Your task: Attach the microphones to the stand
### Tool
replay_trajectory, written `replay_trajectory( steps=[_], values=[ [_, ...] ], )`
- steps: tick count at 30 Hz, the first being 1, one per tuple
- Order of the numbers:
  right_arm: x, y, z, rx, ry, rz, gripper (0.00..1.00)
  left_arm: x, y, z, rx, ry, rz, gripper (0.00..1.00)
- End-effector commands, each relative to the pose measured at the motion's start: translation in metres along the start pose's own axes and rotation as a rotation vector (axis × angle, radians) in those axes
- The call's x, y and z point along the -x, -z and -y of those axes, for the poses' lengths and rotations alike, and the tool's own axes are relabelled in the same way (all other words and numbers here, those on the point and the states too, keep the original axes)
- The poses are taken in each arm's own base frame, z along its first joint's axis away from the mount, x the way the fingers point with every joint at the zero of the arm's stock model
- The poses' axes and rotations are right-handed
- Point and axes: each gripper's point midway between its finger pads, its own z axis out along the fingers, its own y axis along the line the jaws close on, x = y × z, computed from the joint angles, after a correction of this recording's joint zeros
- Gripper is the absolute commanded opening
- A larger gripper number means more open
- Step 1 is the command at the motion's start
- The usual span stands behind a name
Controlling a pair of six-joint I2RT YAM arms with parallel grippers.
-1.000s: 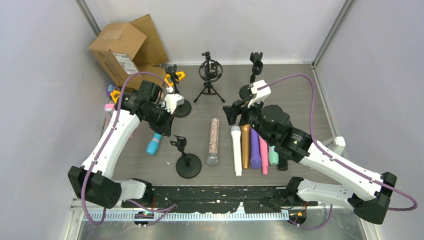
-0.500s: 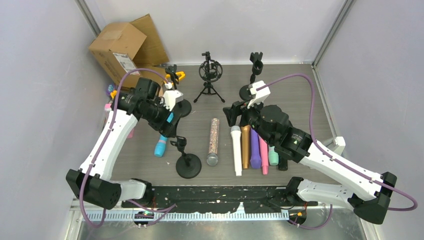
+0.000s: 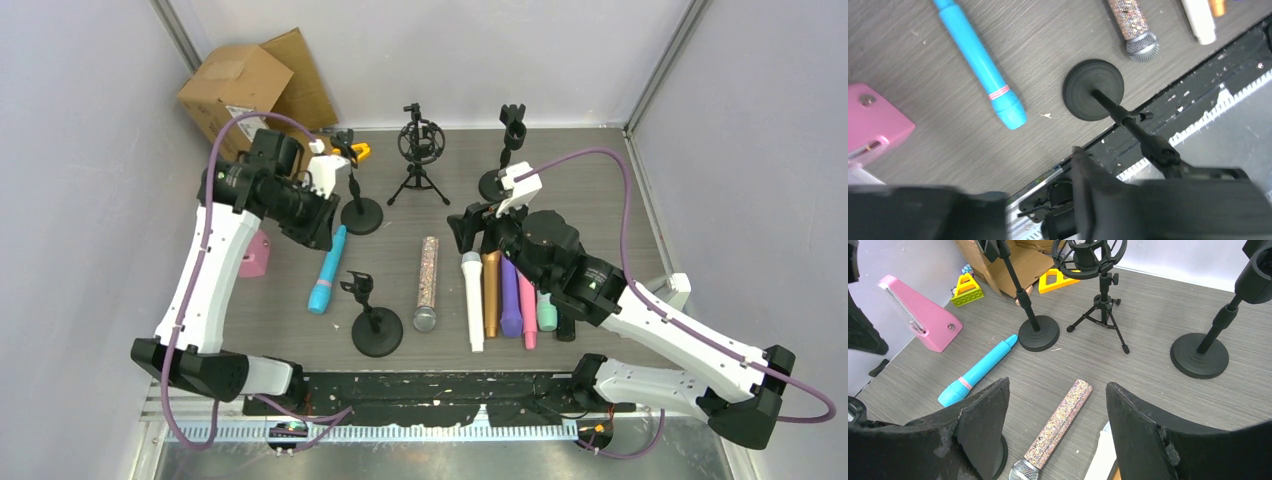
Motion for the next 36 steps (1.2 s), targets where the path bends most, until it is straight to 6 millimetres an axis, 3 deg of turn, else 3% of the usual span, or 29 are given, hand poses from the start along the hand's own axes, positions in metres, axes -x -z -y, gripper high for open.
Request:
replay_trajectory(
  steps=[1,2,8,10,13,16,21,26,30,32,36],
  values=[
    [0.022,0.010,0.003,-0.003,-0.030,0.059,0.75,0.000,0.031,0.032,-0.203,0.101,-0.019,0.06],
    [0.022,0.011,0.003,-0.002,-0.032,0.061,0.75,0.001,0.038,0.037,-0.247,0.120,-0.024,0.00],
    [0.021,0.014,0.004,0.001,-0.035,0.062,0.73,0.008,0.052,0.052,-0.392,0.180,0.025,0.02],
    [0.020,0.016,0.005,-0.002,-0.033,0.062,0.76,0.007,0.051,0.055,-0.412,0.189,0.022,0.35],
    [0.019,0.018,0.008,-0.009,-0.029,0.058,0.83,0.004,0.048,0.049,-0.377,0.193,0.001,0.63],
    [0.017,0.021,0.011,-0.020,-0.026,0.052,0.99,0.002,0.045,0.039,-0.314,0.188,-0.003,0.97],
    [0.017,0.025,0.016,-0.039,-0.033,0.044,0.95,0.002,0.042,0.024,-0.206,0.179,0.038,0.99],
    [0.011,0.027,0.034,-0.097,-0.051,0.005,0.95,-0.003,0.040,0.009,-0.091,0.134,0.108,0.99],
    [0.001,0.022,0.075,-0.209,-0.079,-0.035,0.95,-0.007,0.036,-0.002,-0.014,0.106,0.144,0.99],
    [-0.008,0.020,0.114,-0.324,-0.098,-0.054,0.95,-0.011,0.032,-0.005,0.002,0.102,0.149,0.99],
    [-0.035,0.021,0.169,-0.474,-0.139,-0.117,0.95,-0.018,0.023,-0.009,0.035,0.097,0.173,1.00]
  ],
)
